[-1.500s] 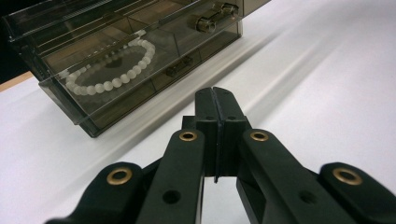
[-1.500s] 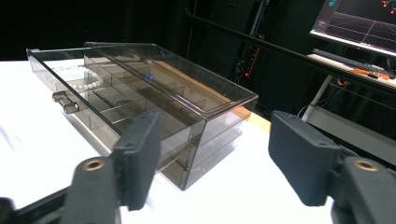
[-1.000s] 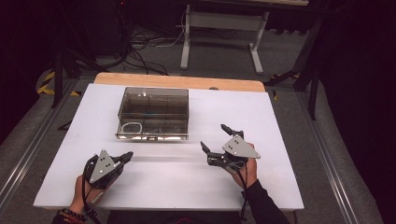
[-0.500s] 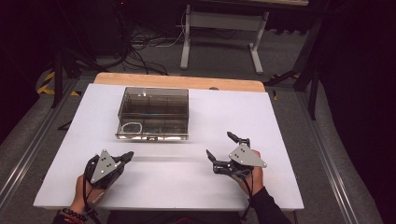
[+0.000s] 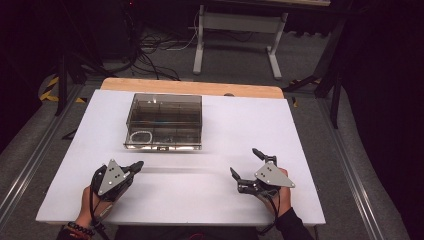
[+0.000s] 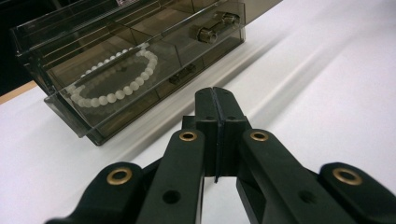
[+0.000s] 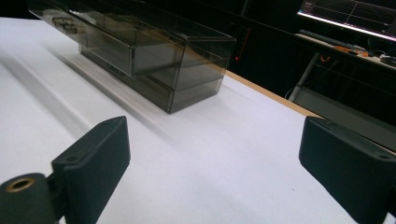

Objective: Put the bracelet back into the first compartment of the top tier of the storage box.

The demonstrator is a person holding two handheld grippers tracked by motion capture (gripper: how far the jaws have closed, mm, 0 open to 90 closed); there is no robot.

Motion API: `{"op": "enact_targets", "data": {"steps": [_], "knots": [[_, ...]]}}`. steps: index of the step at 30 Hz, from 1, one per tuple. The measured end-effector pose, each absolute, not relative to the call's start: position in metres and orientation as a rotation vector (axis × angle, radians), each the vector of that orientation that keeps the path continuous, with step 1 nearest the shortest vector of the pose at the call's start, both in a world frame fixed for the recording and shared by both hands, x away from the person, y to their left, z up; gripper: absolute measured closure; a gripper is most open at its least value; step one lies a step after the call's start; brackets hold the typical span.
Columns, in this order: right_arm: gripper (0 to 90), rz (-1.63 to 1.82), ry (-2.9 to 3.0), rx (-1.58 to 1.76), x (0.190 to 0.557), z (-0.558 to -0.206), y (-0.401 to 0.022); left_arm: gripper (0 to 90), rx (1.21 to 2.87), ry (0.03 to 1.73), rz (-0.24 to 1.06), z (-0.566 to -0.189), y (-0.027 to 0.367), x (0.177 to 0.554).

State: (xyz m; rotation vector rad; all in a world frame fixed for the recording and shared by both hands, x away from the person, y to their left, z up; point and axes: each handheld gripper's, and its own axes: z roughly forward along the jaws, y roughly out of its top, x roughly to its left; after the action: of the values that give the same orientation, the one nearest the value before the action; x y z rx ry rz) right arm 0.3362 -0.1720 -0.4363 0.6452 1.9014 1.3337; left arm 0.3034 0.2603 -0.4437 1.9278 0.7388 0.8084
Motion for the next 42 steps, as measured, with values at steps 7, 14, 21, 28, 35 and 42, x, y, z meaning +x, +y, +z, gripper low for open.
{"op": "enact_targets", "data": {"steps": [7,14,21,28,35,42], "knots": [[9.3,1.312,1.914,0.644,0.327,-0.443,-0.183,89.5,1.913,0.735,0.822,-0.439,0.258,0.309],[9.0,1.298,1.928,0.644,0.321,-0.45,-0.191,89.4,1.909,0.731,0.827,-0.436,0.253,0.314],[9.1,1.271,1.947,0.647,0.318,-0.455,-0.192,89.4,1.904,0.745,0.837,-0.435,0.252,0.322],[9.3,1.276,1.949,0.651,0.318,-0.455,-0.191,89.4,1.899,0.757,0.837,-0.435,0.249,0.33],[9.4,1.269,1.954,0.653,0.319,-0.456,-0.192,89.4,1.905,0.754,0.842,-0.435,0.245,0.336],[9.6,1.261,1.956,0.651,0.32,-0.457,-0.191,89.4,1.912,0.756,0.837,-0.437,0.24,0.343]]}}
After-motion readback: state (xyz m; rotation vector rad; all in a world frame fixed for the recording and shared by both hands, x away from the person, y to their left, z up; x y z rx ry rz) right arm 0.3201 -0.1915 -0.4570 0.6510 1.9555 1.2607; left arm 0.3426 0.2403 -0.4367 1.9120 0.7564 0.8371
